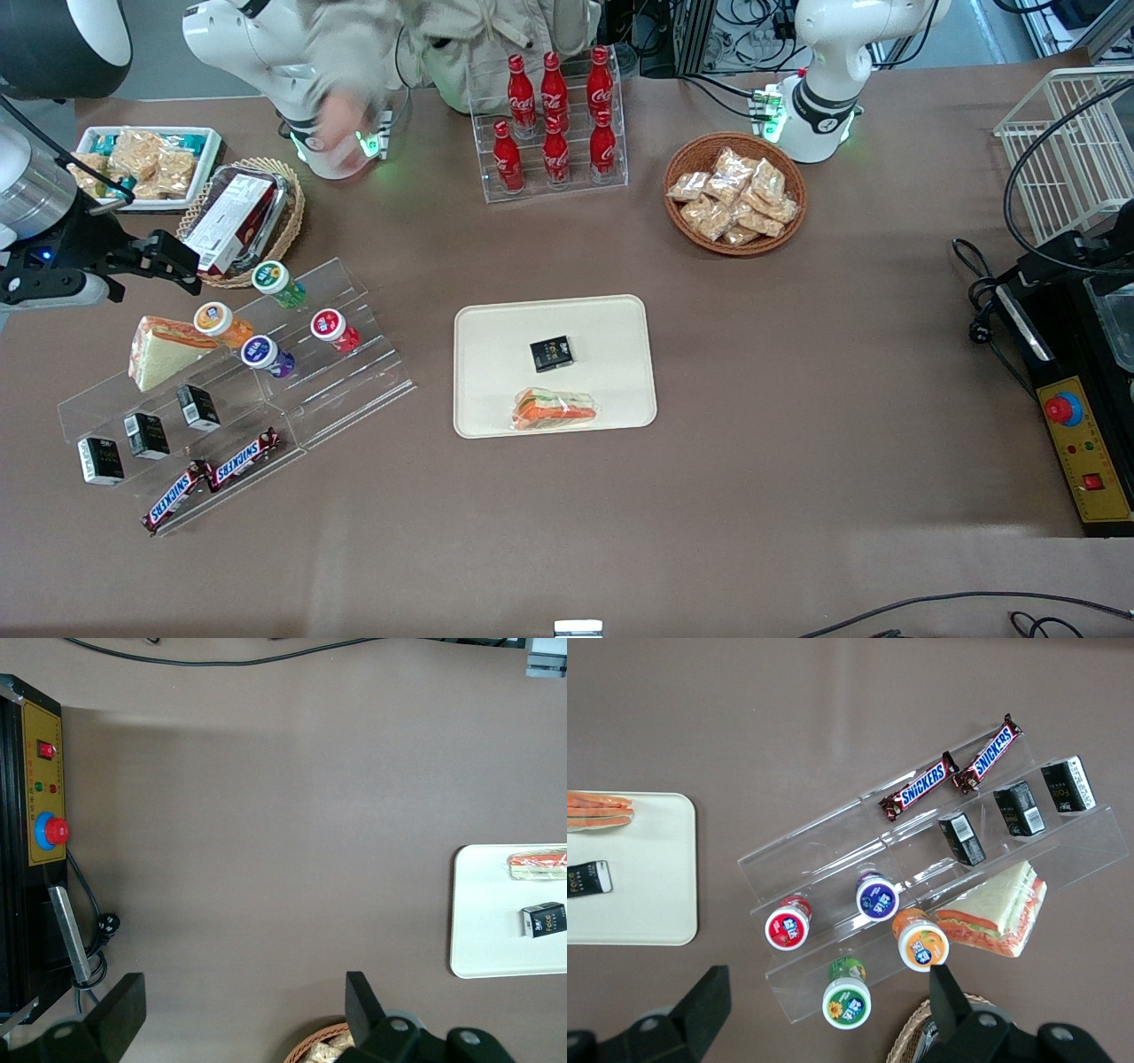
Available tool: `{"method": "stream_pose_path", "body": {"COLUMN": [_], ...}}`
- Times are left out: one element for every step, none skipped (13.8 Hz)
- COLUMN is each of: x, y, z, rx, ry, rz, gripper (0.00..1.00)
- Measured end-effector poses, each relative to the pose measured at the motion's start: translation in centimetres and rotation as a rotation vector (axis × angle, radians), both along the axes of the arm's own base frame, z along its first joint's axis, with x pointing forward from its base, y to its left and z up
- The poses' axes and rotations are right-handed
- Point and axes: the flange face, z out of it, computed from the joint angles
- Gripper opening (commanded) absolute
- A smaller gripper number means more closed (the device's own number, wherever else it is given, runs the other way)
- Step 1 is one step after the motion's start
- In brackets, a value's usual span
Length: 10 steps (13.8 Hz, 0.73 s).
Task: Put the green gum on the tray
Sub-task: 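Move the right gripper over the green-labelled gum bottle in the rack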
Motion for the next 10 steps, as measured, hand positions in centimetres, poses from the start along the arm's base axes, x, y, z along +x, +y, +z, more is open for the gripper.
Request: {"method": "stream_pose_path", "body": {"x": [0.0,0.0,-0.1,-0.2,-0.5,-0.8,-1.0,-1.2,-1.3,-1.3], "y": [0.0,0.1,0.1,0.3,0.5,0.8,1.1,1.3,1.4,1.3], "z": [0.0,0.0,0.0,-0.2,-0.4,-0.7,-1.0,-1.4,-1.9,-2.6], "rx": [0.000,0.000,0.000,-0.001,-0.003,-0.005,-0.007,-0.008,-0.010,-0.011], "ry": [0.000,0.001,0.006,0.018,0.045,0.076,0.097,0.112,0.126,0.141], "rz": [0.001,0.002,0.003,0.006,0.010,0.015,0.022,0.026,0.027,0.027], "gripper": [1.00,1.00,1.00,1.00,1.00,1.00,1.00,1.00,1.00,1.00]}}
